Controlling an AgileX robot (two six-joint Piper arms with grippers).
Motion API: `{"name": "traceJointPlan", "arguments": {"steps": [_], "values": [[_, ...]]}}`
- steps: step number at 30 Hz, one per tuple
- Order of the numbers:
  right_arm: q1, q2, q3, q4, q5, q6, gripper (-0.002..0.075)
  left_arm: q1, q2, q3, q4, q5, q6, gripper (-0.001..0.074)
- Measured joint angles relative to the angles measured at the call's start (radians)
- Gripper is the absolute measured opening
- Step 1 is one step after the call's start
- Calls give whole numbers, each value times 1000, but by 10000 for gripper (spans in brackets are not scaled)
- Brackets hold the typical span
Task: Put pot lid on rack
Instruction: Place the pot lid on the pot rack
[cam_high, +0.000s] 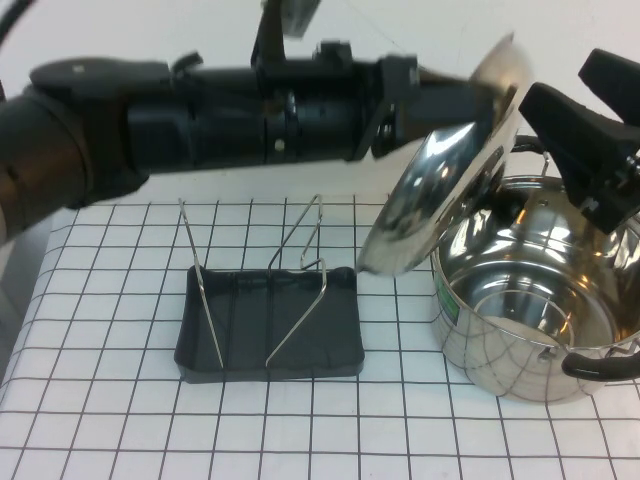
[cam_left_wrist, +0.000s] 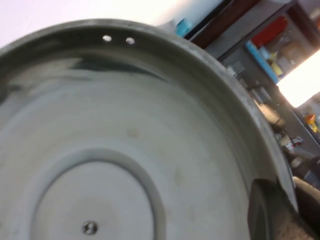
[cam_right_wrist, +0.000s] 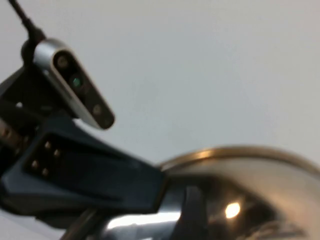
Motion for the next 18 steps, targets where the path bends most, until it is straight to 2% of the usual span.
{"name": "traceJointPlan", "arguments": {"steps": [7, 14, 18], "values": [[0, -26, 0, -53, -32, 0, 547, 0, -57, -79, 13, -42, -14, 9], [0, -134, 0, -107, 125, -22, 544, 2, -114, -84, 350, -140, -263, 9], [0, -207, 0, -162, 218, -19, 542, 43, -121, -84, 454, -152, -424, 9]]}}
